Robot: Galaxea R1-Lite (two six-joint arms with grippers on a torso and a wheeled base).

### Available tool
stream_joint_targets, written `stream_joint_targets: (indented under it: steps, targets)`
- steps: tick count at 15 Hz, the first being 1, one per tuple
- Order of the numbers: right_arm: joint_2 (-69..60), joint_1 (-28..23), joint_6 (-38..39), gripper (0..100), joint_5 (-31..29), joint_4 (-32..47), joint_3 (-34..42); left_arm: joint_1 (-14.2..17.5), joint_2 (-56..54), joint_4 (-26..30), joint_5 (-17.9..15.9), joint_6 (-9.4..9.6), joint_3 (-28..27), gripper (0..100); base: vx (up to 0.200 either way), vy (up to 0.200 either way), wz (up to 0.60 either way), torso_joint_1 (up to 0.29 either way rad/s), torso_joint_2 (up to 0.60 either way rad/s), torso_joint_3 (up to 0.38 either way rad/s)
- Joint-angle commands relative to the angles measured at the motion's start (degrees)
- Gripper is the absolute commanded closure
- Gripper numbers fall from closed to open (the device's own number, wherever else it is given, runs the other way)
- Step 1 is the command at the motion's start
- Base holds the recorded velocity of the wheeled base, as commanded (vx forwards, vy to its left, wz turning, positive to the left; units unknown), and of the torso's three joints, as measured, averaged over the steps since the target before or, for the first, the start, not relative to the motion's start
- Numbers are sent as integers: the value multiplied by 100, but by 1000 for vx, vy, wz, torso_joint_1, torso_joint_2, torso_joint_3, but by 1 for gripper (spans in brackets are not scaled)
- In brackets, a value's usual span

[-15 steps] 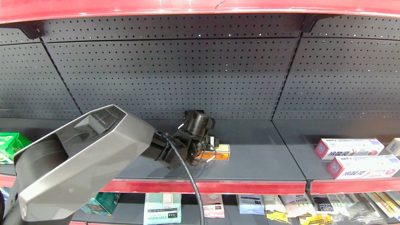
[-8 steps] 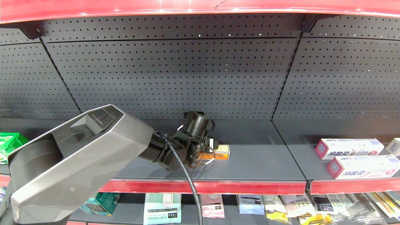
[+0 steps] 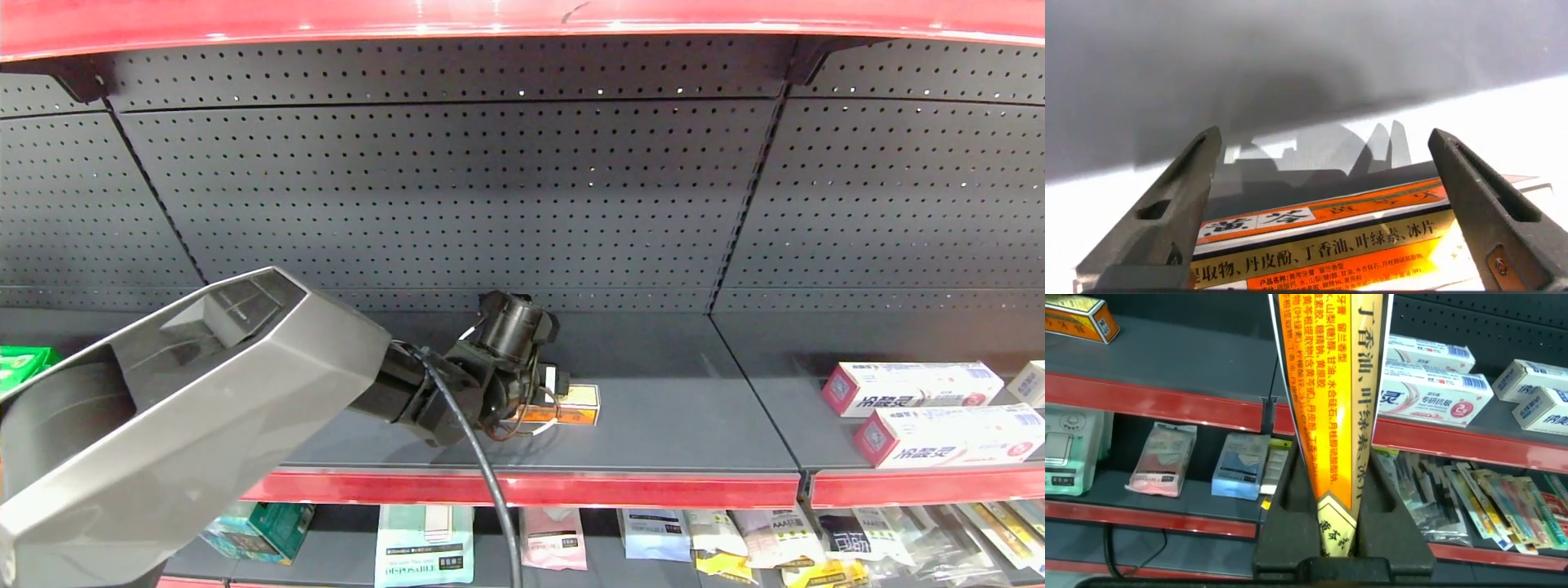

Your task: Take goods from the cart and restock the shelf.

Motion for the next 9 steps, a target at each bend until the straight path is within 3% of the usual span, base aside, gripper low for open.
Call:
stream_joint_targets:
  steps: [1, 9]
  targets:
    - [11, 0, -3, 100, 1, -3, 0, -7, -75, -5, -17, -1, 116, 0, 0, 0, 0, 0, 0, 0]
    - [20, 0, -3, 100, 1, -3, 35, -34, -295, 3, -140, -18, 625, 0, 0, 0, 0, 0, 0, 0]
